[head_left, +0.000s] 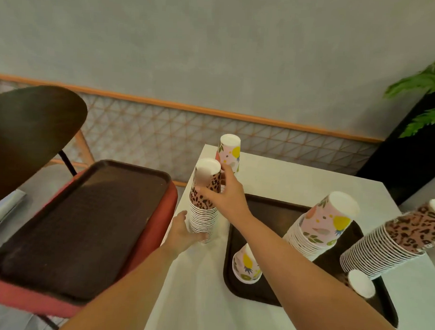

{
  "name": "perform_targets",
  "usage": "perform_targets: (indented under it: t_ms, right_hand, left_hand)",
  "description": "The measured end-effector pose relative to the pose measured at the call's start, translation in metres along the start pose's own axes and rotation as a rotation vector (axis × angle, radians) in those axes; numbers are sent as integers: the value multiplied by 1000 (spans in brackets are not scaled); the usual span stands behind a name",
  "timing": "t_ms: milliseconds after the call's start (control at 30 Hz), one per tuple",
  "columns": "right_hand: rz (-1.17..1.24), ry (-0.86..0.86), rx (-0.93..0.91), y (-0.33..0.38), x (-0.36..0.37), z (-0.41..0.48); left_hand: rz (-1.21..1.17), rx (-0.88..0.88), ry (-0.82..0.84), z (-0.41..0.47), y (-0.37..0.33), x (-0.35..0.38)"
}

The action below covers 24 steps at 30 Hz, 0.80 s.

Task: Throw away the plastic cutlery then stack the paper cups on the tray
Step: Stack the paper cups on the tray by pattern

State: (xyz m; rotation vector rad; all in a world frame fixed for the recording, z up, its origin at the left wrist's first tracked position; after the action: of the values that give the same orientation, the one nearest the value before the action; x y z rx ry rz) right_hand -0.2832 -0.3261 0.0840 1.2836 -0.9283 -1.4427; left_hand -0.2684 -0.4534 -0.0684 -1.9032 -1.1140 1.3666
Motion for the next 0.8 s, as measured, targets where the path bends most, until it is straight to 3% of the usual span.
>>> perform_targets:
  t_ms: [233,567,800]
  right_hand:
    - [-25,-2,-17,-4,4,12]
    - [-9,-30,6,-5,-4,16]
    - [48,-78,58,-4,-11,16]
  left_hand:
    - [-99,111,39,18,-5,10]
    - [-87,107,-21,25,-1,14]
    - [-69,114,22,12,-2,8]
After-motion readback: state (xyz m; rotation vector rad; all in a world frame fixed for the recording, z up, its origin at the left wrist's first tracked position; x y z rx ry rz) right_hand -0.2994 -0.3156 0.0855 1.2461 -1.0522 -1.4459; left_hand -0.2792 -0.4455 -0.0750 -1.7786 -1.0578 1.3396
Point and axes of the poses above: each hand's wrist, its own z-axis towards the middle knuckle, its own x-axis out of the palm, y = z × x, the point moved 7 cm from there along z, towards the middle knuckle, and after that the axes turned 9 degrees about z, right-handed, at the moved point
